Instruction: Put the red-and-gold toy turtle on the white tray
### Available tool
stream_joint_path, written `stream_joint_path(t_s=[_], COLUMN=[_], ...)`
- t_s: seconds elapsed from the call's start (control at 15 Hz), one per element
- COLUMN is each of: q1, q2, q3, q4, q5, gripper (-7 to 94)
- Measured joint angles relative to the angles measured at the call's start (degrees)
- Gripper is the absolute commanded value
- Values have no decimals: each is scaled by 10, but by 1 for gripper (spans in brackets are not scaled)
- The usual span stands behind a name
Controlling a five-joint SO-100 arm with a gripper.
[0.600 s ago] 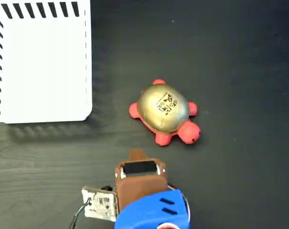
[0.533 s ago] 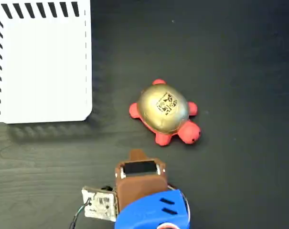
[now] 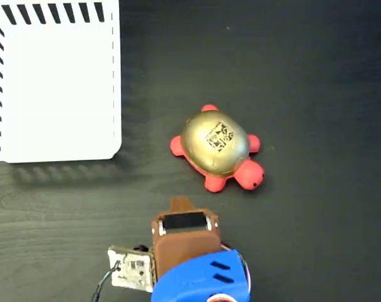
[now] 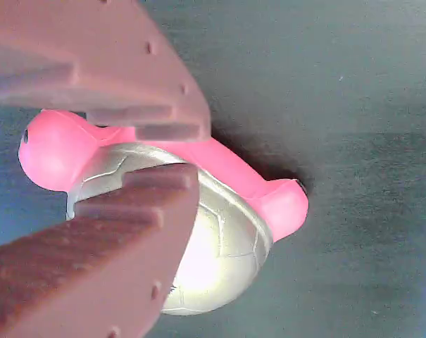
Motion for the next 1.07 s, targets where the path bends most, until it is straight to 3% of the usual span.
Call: stream_joint_path(t_s=[0.73,1.07], q1=[-7,52], q2=[-11,-323], q3=[0,-212], q4=[-3,-46], q5=[4,140], gripper=[0,0])
